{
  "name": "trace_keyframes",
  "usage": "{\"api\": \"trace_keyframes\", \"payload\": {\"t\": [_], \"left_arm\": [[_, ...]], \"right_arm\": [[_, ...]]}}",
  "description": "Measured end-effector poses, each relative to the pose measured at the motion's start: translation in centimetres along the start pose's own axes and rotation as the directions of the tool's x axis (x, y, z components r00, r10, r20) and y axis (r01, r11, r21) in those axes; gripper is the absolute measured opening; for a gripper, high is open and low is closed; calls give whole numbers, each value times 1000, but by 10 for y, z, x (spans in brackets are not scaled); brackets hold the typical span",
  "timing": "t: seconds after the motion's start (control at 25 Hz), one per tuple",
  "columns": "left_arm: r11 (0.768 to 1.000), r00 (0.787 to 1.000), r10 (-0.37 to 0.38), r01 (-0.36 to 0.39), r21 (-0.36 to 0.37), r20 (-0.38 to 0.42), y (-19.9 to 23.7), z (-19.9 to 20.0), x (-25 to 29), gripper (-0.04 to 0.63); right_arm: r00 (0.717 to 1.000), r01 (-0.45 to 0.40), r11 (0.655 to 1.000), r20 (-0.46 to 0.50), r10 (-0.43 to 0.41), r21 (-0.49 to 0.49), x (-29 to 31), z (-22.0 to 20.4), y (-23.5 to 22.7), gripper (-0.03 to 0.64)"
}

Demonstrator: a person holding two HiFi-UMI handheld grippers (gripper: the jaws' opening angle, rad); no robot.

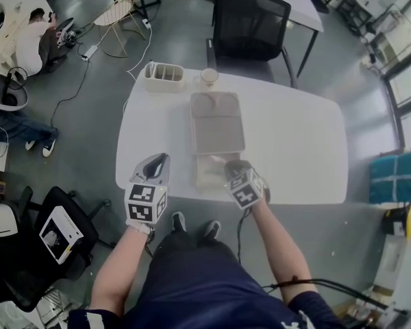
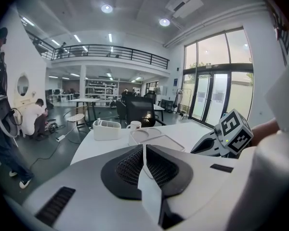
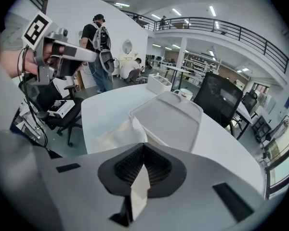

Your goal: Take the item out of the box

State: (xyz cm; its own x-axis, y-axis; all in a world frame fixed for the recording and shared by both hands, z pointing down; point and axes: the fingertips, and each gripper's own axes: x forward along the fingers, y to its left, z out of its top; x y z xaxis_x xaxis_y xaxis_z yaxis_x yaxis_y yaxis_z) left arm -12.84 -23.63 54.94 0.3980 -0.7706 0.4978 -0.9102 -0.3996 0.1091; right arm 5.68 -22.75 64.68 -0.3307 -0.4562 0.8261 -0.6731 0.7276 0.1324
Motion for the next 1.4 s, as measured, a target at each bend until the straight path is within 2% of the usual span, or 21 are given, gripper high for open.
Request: {"api": "trace_keyframes", "payload": {"t": [0.2, 0.36, 0.52, 0.72, 0.88, 1.08, 1.2, 1.4], "left_arm": [[1000, 999, -15, 15, 15, 32, -8, 14, -2, 44], [999, 997, -25, 23, 26, 69, -14, 31, -7, 44], [999, 994, -31, 28, 32, 108, -18, 49, -16, 44], [998, 988, -44, 39, 41, 145, -26, 65, -27, 44], [998, 982, -55, 48, 43, 183, -31, 80, -41, 44], [996, 967, -80, 69, 57, 240, -44, 101, -62, 44], [995, 963, -86, 72, 62, 254, -47, 106, -69, 44], [995, 958, -96, 88, 40, 270, -51, 112, -80, 44]], "right_arm": [[995, 49, 999, 83, -50, 14, -30, 20, -11, 15], [981, 74, 996, 177, -82, 55, -64, 42, -21, 15], [954, 46, 987, 287, -89, 151, -97, 60, -27, 15], [904, 15, 967, 409, -122, 256, -137, 77, -36, 15], [841, -8, 947, 514, -167, 321, -172, 92, -44, 15], [728, -82, 910, 648, -224, 406, -210, 100, -55, 15], [663, -128, 897, 709, -240, 424, -228, 106, -58, 15], [588, -151, 891, 763, -268, 429, -255, 114, -59, 15]]}}
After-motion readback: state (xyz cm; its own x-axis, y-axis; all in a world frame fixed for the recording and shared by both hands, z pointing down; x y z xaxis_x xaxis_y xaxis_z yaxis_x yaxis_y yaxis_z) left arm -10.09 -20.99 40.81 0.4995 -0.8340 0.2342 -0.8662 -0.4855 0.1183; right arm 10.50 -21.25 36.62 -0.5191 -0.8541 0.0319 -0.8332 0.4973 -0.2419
